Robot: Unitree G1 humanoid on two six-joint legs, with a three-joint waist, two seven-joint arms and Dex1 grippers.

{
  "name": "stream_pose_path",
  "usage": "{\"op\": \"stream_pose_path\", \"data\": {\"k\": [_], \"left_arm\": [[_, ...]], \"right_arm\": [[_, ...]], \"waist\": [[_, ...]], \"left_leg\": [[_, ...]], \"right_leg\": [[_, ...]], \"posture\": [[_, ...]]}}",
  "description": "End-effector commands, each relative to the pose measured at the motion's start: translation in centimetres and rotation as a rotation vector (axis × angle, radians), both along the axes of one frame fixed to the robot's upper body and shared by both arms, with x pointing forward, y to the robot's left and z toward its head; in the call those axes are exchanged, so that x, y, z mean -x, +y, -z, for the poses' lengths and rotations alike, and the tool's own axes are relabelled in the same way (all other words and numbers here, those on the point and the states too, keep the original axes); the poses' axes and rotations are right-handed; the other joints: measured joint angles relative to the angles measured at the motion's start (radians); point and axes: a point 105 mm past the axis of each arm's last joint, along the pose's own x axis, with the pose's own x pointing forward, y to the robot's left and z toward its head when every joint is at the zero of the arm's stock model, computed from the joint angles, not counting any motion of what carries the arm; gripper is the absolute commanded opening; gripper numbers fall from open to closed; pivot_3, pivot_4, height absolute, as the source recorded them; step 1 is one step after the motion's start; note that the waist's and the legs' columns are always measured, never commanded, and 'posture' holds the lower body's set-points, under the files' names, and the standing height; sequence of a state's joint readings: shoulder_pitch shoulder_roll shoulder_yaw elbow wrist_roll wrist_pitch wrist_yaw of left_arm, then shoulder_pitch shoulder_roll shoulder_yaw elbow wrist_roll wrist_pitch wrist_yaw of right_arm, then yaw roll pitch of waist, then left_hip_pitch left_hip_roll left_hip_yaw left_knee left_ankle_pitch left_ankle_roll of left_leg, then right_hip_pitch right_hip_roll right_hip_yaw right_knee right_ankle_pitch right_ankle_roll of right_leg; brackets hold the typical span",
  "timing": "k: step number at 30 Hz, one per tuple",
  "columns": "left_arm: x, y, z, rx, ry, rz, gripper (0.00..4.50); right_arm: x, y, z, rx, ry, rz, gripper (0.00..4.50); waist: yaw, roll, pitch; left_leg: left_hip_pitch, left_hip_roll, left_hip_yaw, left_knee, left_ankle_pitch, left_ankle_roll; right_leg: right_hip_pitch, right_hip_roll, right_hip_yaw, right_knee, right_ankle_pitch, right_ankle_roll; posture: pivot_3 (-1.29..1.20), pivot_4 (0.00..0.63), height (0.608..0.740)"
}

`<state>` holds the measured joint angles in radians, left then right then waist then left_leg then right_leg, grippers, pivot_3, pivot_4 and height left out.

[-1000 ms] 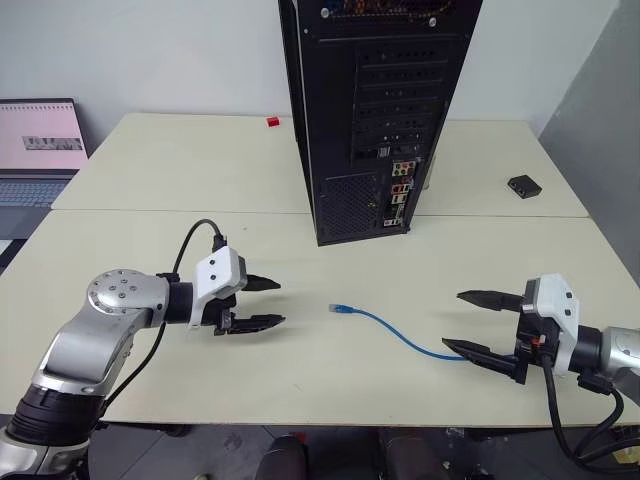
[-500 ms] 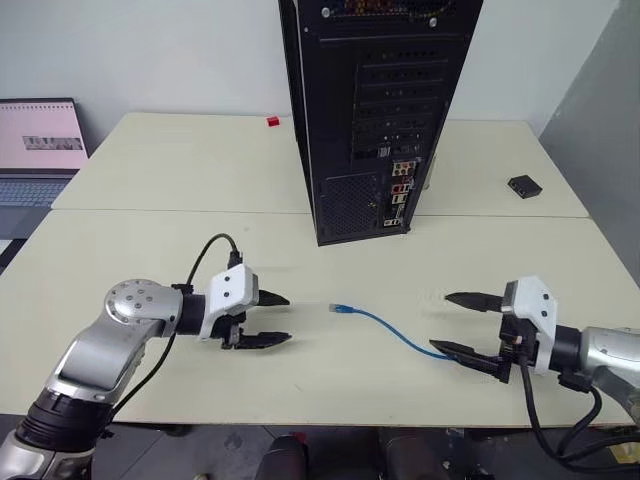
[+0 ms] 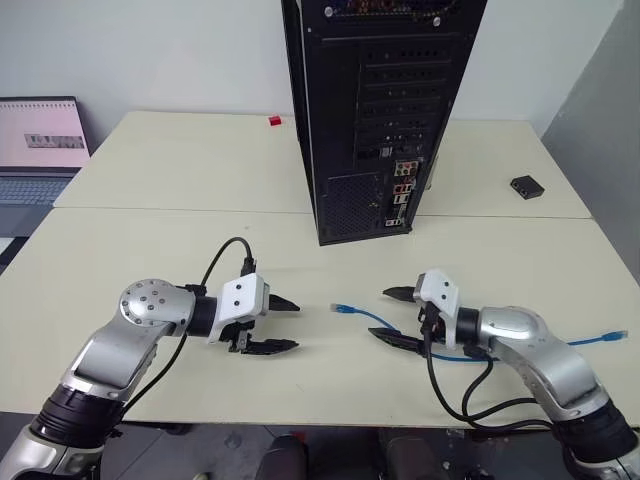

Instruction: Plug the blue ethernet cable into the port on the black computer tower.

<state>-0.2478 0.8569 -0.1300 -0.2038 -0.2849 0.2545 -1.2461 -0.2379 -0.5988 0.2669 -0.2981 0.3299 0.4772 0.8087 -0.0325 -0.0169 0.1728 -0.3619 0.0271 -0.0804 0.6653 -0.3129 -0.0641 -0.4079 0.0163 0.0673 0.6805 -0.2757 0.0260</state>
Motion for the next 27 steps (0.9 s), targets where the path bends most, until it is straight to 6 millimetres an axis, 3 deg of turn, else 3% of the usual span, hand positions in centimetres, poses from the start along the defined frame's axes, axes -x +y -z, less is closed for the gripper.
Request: {"op": "stream_pose_path", "data": {"k": [1, 5, 12, 13, 14, 15, 19, 27], "left_arm": [[0.1, -0.3, -0.6, 0.013, -0.036, 0.009, 3.18], [0.1, -0.3, -0.4, 0.014, -0.034, 0.004, 3.18], [0.0, -0.5, -0.3, 0.021, -0.039, 0.006, 3.18], [0.0, -0.6, -0.3, 0.023, -0.04, 0.007, 3.18], [0.0, -0.7, -0.3, 0.024, -0.04, 0.008, 3.18], [0.0, -0.7, -0.2, 0.025, -0.041, 0.009, 3.18], [-0.1, -0.8, -0.1, 0.027, -0.045, 0.01, 3.18], [-0.9, -1.3, -0.1, 0.068, -0.052, -0.016, 3.18]], "right_arm": [[-0.3, 1.0, -0.3, -0.006, -0.039, -0.046, 4.13], [-0.5, 1.8, 0.3, 0.012, -0.041, -0.067, 3.38], [-1.0, 2.0, 2.1, 0.084, 0.006, -0.056, 1.63], [-1.2, 1.8, 2.5, 0.105, 0.019, -0.044, 1.63], [-1.3, 1.7, 2.8, 0.117, 0.036, -0.03, 1.23], [-1.4, 1.7, 2.9, 0.121, 0.046, -0.021, 1.15], [-1.8, 1.5, 2.8, 0.135, 0.031, -0.002, 0.15], [-1.4, 1.8, 0.2, 0.187, -0.167, -0.058, 0.06]], "waist": [[0.0, 0.0, 0.0], [-0.001, 0.0, 0.0], [0.0, 0.0, 0.0], [0.0, 0.0, 0.0], [-0.001, 0.0, 0.0], [-0.001, 0.0, 0.0], [-0.001, 0.0, 0.0], [0.0, 0.0, 0.0]], "left_leg": [[0.0, 0.0, 0.0, 0.0, 0.0, 0.0], [0.0, 0.0, 0.0, 0.0, 0.0, 0.0], [0.0, 0.0, 0.0, 0.0, 0.0, 0.0], [0.0, 0.0, 0.0, 0.0, 0.0, 0.0], [0.0, 0.0, 0.0, 0.0, 0.0, 0.0], [0.0, 0.0, 0.0, 0.0, 0.0, 0.0], [0.001, 0.0, 0.0, 0.0, 0.0, 0.0], [0.0, 0.0, 0.0, 0.0, 0.0, 0.0]], "right_leg": [[0.0, 0.0, 0.0, 0.0, 0.0, 0.0], [0.0, 0.0, 0.0, 0.0, 0.0, 0.0], [0.0, 0.0, 0.0, 0.001, 0.0, 0.0], [0.0, 0.0, 0.0, 0.001, 0.0, 0.0], [0.0, 0.0, 0.0, 0.001, 0.0, 0.0], [0.0, 0.0, 0.0, 0.001, 0.0, 0.0], [0.0, 0.0, -0.001, 0.001, 0.0, 0.0], [0.0, 0.0, -0.001, 0.001, 0.0, 0.0]], "posture": [[0.0, 0.15, 0.74], [0.0, 0.15, 0.74], [0.0, 0.15, 0.74], [0.0, 0.15, 0.74], [0.0, 0.15, 0.74], [0.0, 0.15, 0.74], [0.0, 0.15, 0.74], [0.0, 0.15, 0.74]]}}
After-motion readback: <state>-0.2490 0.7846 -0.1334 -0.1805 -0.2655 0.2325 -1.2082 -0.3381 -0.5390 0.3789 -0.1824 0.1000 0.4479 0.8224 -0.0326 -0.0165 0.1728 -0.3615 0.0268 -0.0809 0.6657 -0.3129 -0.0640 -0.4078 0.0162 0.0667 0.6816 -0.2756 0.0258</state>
